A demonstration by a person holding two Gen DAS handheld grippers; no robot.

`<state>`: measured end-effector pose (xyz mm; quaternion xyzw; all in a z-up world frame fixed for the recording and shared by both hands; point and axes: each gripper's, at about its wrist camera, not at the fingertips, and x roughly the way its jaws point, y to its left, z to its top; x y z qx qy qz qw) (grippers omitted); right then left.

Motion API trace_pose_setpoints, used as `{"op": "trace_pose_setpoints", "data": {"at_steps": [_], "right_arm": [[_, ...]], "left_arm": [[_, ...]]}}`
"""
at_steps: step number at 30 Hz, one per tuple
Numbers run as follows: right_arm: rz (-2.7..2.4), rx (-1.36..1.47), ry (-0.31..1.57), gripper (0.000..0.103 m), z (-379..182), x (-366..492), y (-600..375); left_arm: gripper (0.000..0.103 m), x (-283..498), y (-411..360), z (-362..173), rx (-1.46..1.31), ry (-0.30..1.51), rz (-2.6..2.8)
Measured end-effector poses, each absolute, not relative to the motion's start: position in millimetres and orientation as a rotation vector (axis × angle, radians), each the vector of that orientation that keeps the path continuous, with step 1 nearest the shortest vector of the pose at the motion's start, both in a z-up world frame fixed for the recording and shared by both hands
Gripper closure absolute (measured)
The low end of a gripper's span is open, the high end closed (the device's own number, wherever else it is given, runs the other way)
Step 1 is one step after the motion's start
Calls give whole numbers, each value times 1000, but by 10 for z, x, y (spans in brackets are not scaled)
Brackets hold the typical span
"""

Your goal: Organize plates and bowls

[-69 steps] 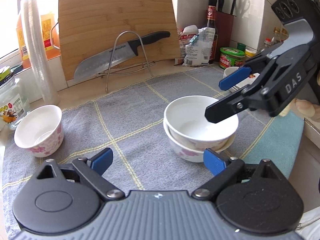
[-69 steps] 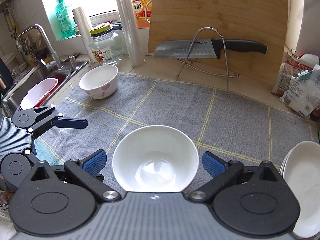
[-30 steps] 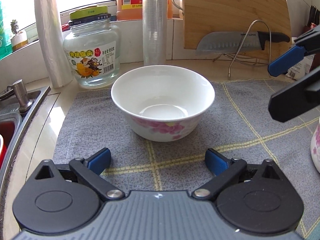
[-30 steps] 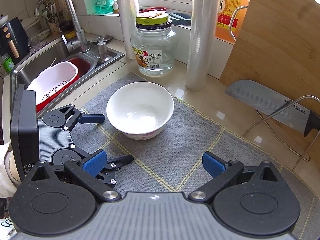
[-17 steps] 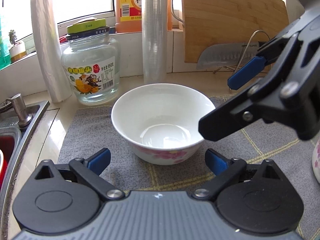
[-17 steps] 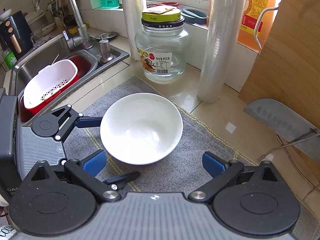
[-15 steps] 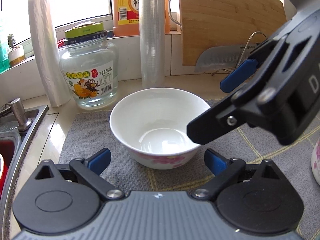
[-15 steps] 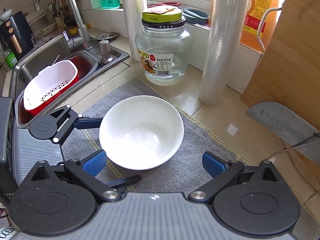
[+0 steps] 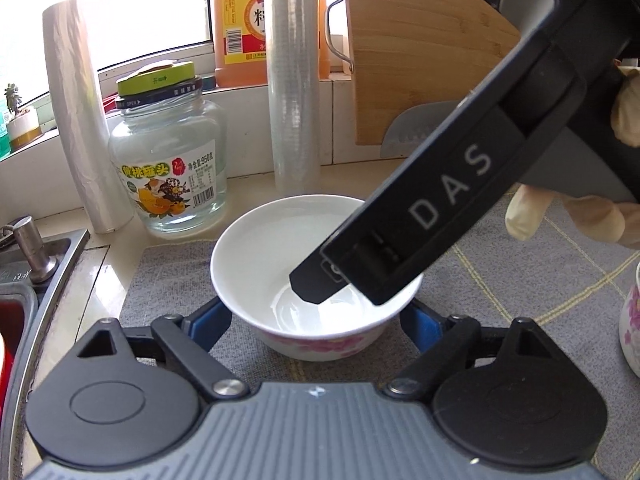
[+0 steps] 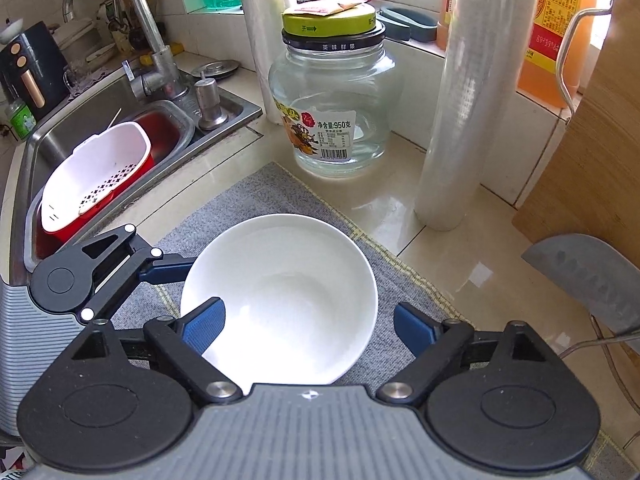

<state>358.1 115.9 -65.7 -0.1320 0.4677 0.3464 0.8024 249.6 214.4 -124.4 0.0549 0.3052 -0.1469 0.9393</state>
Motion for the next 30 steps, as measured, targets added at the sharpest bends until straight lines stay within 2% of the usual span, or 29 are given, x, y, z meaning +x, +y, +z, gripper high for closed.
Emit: {"op": "trace_pose_setpoints", "data": {"at_steps": [8, 30], "right_arm": [[755, -269, 1014, 18, -712, 3656, 1219], [780, -238, 1031, 20, -691, 3625, 1202]], "left_arm": [[14, 2492, 2137, -1242, 117, 623, -300], [14, 2440, 2128, -1206, 167, 626, -310]]}}
